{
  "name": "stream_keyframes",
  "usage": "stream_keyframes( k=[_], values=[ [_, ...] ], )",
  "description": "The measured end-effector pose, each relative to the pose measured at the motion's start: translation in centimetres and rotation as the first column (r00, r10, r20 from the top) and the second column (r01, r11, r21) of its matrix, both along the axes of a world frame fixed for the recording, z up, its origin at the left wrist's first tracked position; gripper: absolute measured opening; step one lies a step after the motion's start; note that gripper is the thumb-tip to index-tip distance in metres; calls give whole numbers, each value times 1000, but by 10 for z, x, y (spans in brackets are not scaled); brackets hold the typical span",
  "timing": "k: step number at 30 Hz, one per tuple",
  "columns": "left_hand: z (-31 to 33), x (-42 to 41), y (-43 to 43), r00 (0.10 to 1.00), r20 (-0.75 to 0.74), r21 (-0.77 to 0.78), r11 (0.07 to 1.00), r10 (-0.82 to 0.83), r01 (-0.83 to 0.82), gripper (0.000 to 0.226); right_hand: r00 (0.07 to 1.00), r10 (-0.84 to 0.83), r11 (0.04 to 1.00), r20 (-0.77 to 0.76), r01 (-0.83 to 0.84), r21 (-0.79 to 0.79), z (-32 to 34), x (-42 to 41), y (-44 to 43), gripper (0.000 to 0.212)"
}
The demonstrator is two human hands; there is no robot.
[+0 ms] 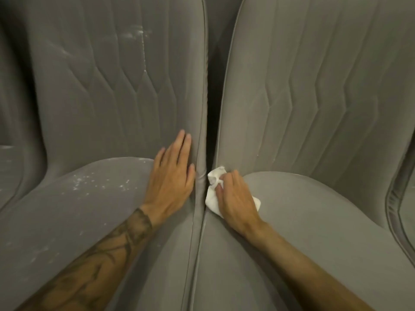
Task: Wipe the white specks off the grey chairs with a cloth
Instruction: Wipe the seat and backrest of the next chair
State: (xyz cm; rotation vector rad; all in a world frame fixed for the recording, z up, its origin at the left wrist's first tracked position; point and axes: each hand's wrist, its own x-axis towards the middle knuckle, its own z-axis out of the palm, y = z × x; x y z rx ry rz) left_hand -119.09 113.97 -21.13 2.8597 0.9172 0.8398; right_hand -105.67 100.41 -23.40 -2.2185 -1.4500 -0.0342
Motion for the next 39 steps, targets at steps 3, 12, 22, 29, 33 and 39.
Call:
stream_keyframes(
  k=[3,12,22,29,33,39],
  values=[
    [-11,-32,-8,993,-109,-92,994,45,-55,59,995,79,992,66,-72,-104,-10,-19,-15,27],
    [-15,-108,-8,943,-306,-78,984,128,-159,60,999,31,999,-11,-31,-44,-2,-73,0,27],
    [-24,-216,95,951,-289,-96,985,108,-141,47,983,-94,982,155,118,-150,-22,-135,72,28],
    [-18,-284,164,949,-310,-92,991,61,-94,45,938,-315,923,147,339,-183,-18,-156,106,30],
    [-23,-304,189,965,-259,-108,994,-26,-2,39,960,-278,956,41,281,-87,-10,-175,96,27],
    [-41,-317,203,976,-191,-127,989,-104,81,46,811,-578,796,87,584,-156,-6,-168,111,31]
  ],
)
